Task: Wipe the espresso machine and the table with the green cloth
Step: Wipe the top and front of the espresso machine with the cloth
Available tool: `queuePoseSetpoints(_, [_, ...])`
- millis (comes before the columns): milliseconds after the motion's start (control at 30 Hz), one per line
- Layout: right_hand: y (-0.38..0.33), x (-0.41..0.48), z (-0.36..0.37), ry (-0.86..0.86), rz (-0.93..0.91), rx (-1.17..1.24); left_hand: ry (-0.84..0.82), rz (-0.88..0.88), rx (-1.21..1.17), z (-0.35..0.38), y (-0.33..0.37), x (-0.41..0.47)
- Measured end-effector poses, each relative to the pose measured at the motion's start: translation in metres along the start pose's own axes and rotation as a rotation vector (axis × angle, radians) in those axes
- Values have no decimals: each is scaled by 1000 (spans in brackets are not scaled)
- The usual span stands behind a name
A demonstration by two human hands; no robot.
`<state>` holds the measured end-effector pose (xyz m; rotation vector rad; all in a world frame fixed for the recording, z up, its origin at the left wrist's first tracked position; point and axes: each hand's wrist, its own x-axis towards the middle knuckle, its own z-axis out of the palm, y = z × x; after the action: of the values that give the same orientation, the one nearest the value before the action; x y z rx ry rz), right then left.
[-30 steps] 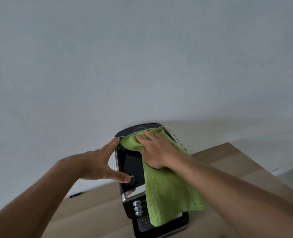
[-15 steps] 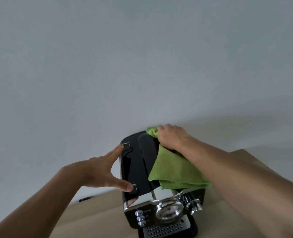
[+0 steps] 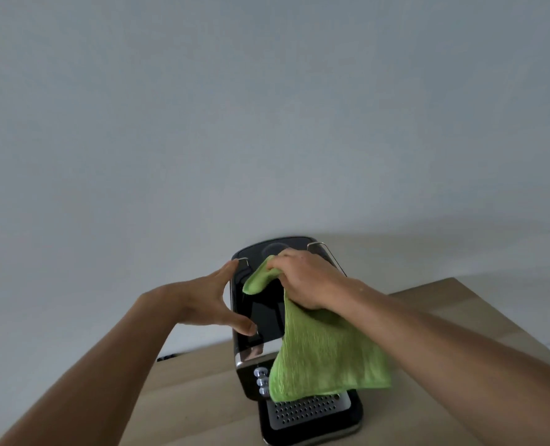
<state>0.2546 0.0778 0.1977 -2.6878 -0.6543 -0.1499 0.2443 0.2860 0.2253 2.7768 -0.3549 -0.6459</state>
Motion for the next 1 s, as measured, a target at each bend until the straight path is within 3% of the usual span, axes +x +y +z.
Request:
queuePoseSetpoints(367, [4, -121, -2, 208, -126, 101, 132, -36, 43, 32, 15, 3])
queuePoseSetpoints(633, [35, -184, 32, 368, -21, 71, 350, -60, 123, 46, 23, 8])
queuePoseSetpoints(1000, [82, -258, 154, 217, 188, 121, 493, -108, 94, 61, 34, 12])
